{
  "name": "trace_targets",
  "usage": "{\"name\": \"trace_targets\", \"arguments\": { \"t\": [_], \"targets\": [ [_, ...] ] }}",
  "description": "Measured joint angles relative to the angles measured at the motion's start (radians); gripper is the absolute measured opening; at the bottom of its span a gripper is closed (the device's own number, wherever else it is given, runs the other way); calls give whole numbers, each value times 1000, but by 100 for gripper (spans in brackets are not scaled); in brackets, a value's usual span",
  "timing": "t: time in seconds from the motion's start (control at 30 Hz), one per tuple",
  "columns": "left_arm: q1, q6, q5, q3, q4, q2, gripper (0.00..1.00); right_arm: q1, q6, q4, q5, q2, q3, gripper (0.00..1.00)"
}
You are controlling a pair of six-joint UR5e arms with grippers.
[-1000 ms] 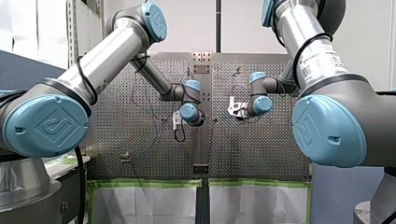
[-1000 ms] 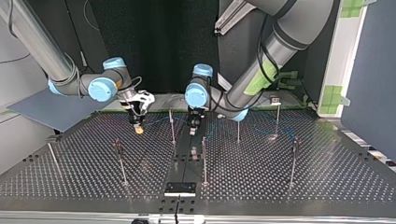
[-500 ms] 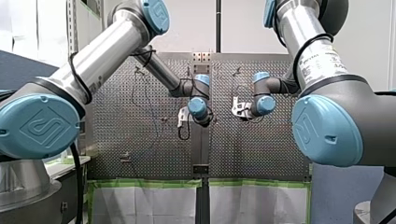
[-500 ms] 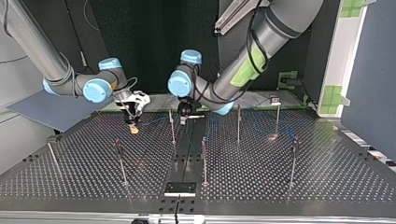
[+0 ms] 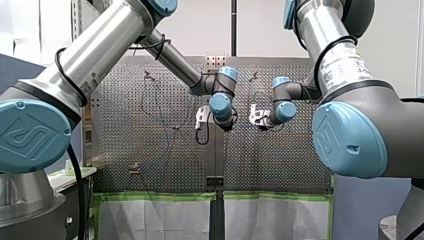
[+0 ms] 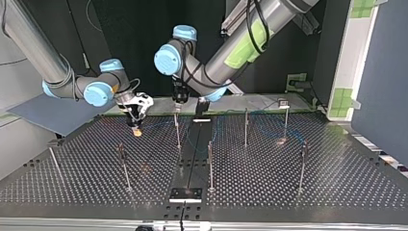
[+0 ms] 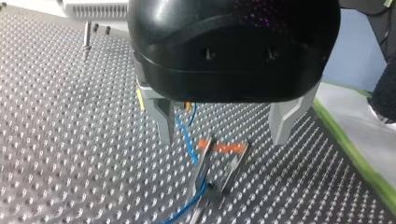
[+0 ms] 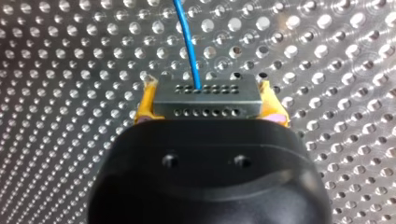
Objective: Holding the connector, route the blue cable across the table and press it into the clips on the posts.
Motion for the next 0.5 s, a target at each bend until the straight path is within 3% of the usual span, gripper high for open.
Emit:
{"name": "trace_targets", "arguments": {
  "t": [0.23,0.5],
  "targets": [
    [-35,-4,-63,-49,11,18,100,2,-32,54,1,-16,5,0],
    [-71,-6,-130,-64,55,30,100,-5,-37,89,7,-75,60,0]
  ]
}}
